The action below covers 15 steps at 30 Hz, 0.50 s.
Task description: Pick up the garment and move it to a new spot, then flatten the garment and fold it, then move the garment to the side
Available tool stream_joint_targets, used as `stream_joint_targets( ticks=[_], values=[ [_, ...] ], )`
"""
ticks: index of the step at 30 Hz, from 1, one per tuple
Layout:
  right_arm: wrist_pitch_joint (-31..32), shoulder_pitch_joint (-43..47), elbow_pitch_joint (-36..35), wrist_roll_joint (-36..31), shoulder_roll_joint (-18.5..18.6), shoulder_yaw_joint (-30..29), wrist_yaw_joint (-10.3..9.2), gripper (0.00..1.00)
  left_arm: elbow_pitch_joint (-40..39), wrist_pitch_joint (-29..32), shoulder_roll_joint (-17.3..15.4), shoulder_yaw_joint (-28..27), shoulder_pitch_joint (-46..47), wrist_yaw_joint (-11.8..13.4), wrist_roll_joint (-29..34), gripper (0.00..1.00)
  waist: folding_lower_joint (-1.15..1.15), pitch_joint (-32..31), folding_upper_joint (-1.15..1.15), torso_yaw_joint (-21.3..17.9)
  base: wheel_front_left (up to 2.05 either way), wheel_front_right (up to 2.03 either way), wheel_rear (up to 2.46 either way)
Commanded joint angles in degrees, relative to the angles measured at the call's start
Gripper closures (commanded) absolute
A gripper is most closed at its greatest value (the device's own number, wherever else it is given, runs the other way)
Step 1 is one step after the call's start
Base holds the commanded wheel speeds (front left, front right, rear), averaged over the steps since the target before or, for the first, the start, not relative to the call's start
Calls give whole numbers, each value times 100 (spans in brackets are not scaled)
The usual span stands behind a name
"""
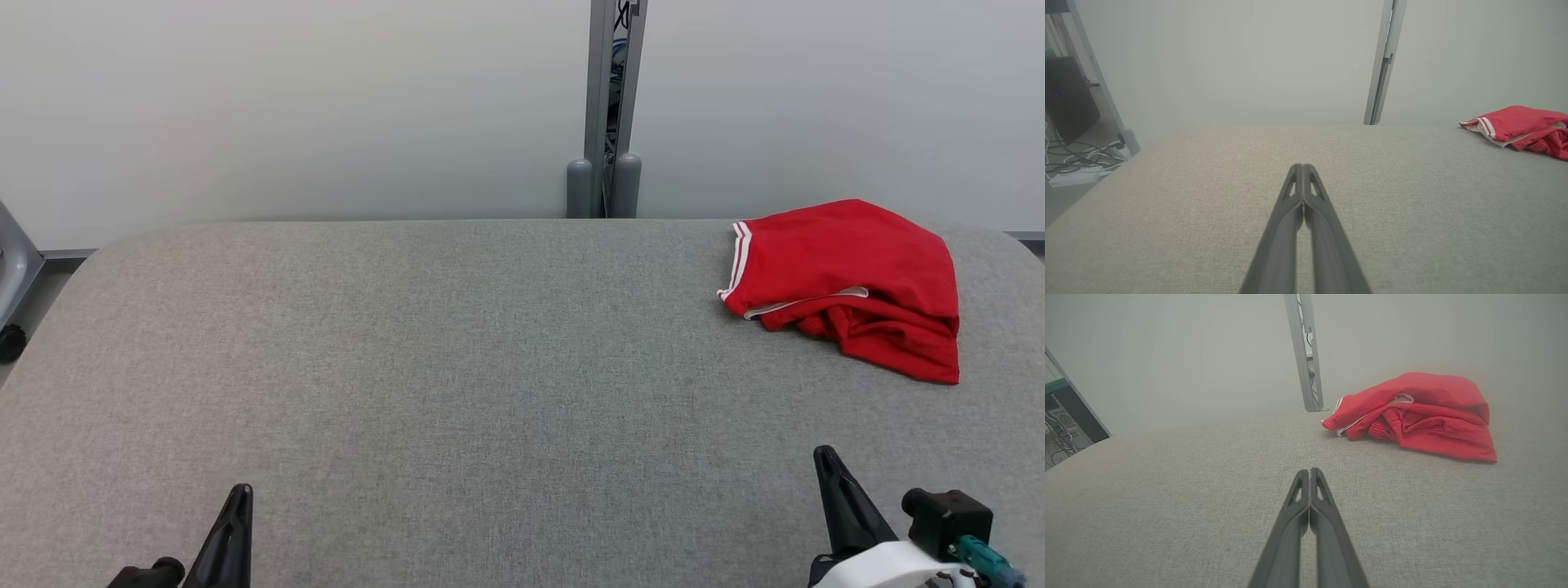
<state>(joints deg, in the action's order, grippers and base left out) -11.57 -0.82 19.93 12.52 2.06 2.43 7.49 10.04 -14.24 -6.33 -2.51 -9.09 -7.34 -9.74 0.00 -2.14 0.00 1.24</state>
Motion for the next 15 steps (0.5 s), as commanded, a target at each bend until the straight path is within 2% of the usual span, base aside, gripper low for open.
stream_joint_targets(
  ticks=[1,15],
  values=[
    [48,-166,-61,202,29,-38,0,100,-58,36,-55,-61,141,-1,-206,100,0,2,0,-1,0,0,0],
    [394,-495,76,1677,42,-93,0,100,55,377,17,-224,448,-3,-1706,100,0,35,0,-14,0,0,0]
  ],
)
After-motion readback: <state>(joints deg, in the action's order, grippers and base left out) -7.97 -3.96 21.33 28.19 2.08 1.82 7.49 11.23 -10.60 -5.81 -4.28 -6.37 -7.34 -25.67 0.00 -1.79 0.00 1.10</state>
